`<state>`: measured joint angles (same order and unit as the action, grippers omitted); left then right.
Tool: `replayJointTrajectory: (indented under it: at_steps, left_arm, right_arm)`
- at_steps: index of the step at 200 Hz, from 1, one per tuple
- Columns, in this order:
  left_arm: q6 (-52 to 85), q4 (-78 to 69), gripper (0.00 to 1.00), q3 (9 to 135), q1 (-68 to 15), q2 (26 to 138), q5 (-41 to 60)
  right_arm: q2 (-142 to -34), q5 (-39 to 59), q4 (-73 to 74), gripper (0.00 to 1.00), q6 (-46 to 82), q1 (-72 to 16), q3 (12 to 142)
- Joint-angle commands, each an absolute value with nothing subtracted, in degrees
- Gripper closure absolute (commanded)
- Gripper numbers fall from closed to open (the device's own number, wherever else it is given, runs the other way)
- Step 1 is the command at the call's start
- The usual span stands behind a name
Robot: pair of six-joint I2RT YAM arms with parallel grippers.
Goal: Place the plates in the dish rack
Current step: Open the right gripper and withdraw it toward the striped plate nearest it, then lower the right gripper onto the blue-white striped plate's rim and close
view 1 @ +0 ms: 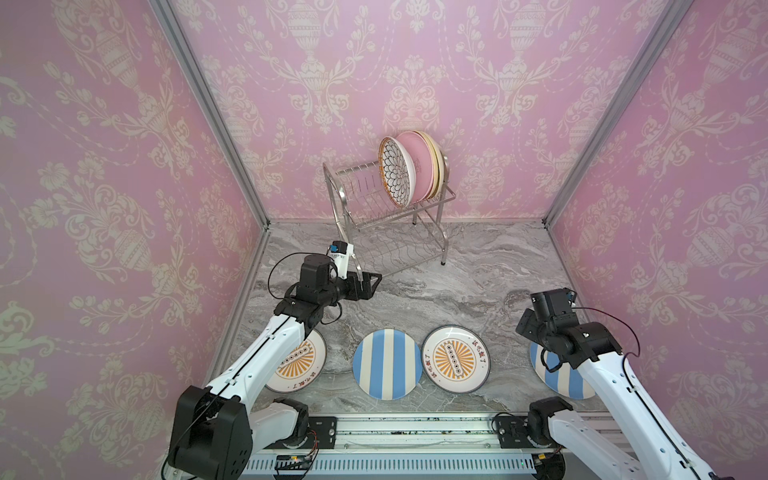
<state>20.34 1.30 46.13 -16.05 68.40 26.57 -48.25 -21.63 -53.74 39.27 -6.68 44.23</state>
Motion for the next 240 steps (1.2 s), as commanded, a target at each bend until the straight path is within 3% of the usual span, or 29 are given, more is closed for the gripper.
replayJointTrajectory:
  at_steps: [1, 98, 240]
  left_arm:
    - [17.67, -1.54, 0.01, 44.87, -16.64, 69.94, 30.61]
    - [14.96, -3.70, 0.01, 42.36, -16.32, 71.20, 30.90]
    - [14.60, -3.36, 0.01, 42.31, -15.18, 70.29, 30.24]
  right_arm:
    - [-49.09, -14.22, -47.55, 0.08, 41.04, -1.03, 40.37]
    - [-66.91, -1.90, -33.75, 0.06, 37.45, 10.22, 37.94]
    - [-75.86, 0.82, -27.77, 0.07, 37.17, 10.86, 37.36]
